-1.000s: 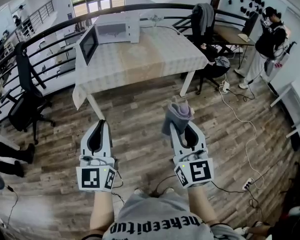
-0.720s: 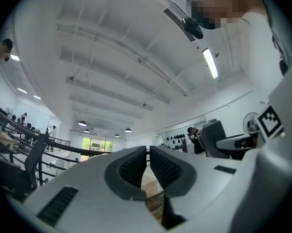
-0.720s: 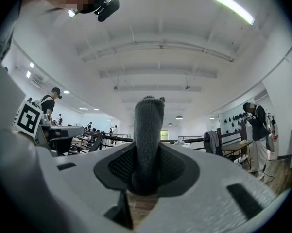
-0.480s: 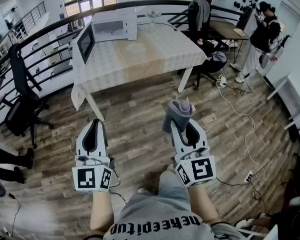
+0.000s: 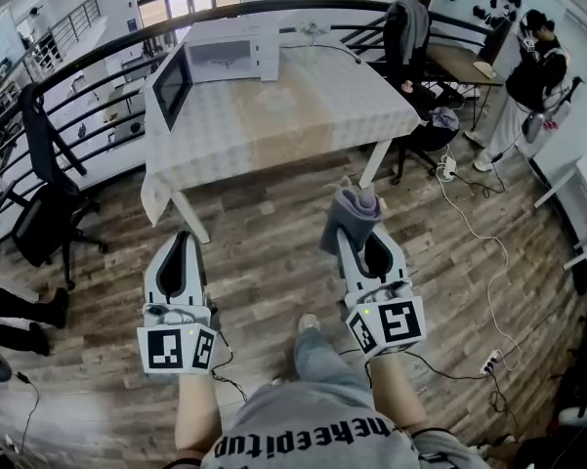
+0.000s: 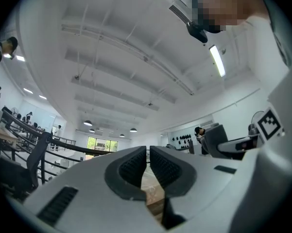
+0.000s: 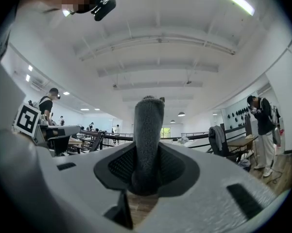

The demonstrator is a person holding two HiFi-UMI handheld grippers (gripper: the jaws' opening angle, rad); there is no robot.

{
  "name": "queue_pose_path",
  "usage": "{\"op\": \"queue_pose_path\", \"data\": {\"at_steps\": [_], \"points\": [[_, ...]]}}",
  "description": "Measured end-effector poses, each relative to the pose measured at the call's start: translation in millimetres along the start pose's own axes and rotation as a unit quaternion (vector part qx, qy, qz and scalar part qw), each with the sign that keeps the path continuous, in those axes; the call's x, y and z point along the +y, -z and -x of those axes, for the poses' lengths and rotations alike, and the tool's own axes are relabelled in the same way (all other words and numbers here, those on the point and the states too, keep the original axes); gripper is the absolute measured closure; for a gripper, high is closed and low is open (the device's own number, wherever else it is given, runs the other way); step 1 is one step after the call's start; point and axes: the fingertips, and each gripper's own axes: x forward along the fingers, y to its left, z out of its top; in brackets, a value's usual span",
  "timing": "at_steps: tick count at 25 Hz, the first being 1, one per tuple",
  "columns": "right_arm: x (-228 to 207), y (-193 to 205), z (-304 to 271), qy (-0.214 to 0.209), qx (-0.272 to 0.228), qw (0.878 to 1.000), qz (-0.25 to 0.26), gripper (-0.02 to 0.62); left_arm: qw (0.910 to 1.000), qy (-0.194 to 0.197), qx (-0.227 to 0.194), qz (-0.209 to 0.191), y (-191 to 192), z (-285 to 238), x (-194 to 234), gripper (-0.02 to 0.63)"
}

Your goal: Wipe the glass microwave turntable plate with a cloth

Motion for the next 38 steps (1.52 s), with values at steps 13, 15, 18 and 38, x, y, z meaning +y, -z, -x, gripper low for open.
{"op": "queue_pose_path", "data": {"at_steps": [13,15,18,38], "points": [[-77.7,-17.1,-122.3,-0.103,-0.050,0.993,-0.015,0.479,0.9990,-0.039,-0.022,-0.010,13.4,-141.1,-6.8,0.583],[-91.0,-17.7,-132.6,-0.117,-0.058,0.991,-0.023,0.480,0.9988,-0.040,-0.026,-0.013,14.9,-159.2,-13.9,0.583],[-108.0,-14.1,-143.2,-0.134,-0.058,0.989,-0.016,0.482,0.9984,-0.043,-0.030,-0.020,16.8,-178.4,-23.8,0.583],[-158.5,35.1,-287.2,-0.121,-0.023,0.991,-0.055,0.486,0.9988,-0.045,-0.008,-0.016,70.8,-311.3,27.1,0.583]]}}
